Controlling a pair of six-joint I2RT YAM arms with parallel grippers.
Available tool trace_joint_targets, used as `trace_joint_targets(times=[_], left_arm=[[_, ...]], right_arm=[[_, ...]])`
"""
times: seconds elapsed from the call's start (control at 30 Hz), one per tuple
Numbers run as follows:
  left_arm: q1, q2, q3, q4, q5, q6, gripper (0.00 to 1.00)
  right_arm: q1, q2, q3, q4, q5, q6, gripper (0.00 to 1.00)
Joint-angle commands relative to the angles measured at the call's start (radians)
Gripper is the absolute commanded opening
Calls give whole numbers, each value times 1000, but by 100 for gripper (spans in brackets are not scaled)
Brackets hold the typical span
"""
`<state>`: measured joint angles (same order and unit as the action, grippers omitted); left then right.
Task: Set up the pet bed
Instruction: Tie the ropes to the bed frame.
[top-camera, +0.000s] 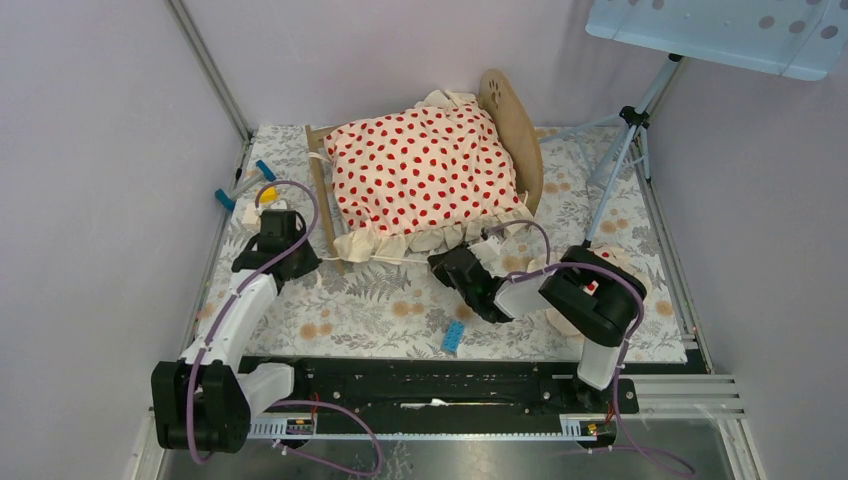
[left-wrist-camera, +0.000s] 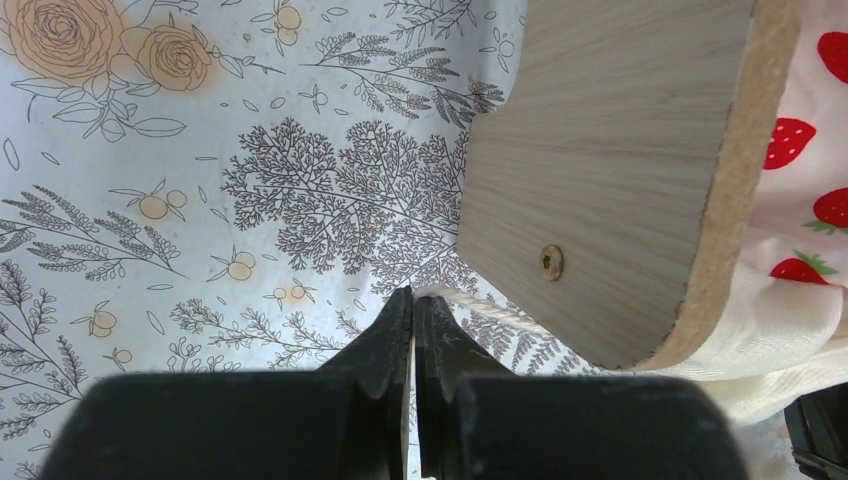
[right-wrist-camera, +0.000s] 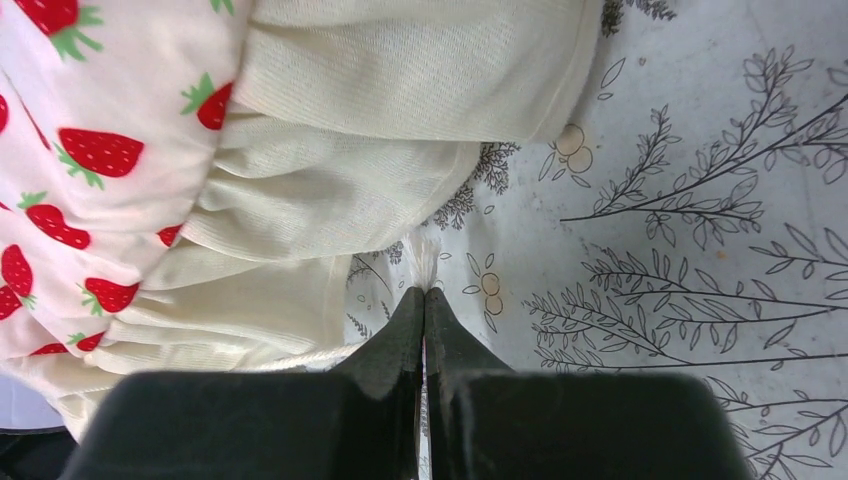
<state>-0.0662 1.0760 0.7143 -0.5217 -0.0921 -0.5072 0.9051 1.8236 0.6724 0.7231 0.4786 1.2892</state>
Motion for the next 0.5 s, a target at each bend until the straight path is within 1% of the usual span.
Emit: trace_joint_targets(times=[0.0,0.1,0.33,0.43,0.47], left_arm=[[75,4,68,35,-38,56,0],[113,4,74,35,-18,72,0],[144,1,58,43,9,88,0],[149,-5,49,43,28,87,0],[150,-6,44,44,59,87,0]], right_arm=[[-43,-42,-35,-119,128,-4,0],[-57,-50,-48,-129,139,0,0],[-79,-67,-78,-146,155,10,0],[-83,-69,-87,-130,143,-14,0],[-83,-69,-93,-101,130,-43,0]])
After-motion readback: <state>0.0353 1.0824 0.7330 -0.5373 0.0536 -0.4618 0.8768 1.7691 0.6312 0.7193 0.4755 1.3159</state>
